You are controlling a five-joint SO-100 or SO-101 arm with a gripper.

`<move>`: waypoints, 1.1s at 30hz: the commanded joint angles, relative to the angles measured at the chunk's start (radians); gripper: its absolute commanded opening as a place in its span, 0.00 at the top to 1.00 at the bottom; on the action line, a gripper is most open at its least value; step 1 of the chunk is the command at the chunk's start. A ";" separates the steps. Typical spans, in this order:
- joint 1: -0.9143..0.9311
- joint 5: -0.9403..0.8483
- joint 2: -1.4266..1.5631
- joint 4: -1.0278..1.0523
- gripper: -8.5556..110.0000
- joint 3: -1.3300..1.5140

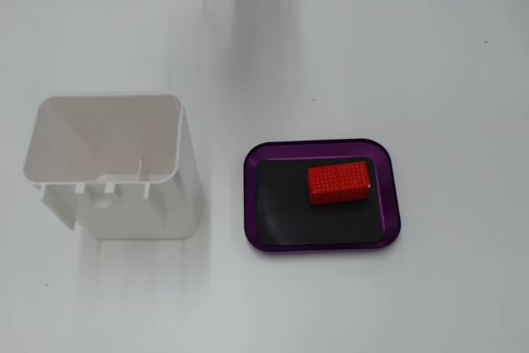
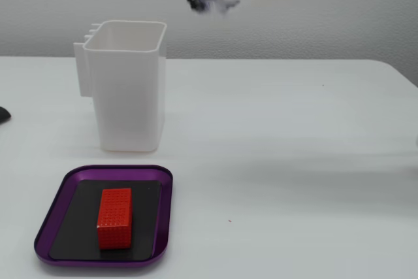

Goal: Pick up the pen and put it in the pen holder.

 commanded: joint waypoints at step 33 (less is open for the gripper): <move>0.028 0.472 -0.997 -0.089 0.93 -0.904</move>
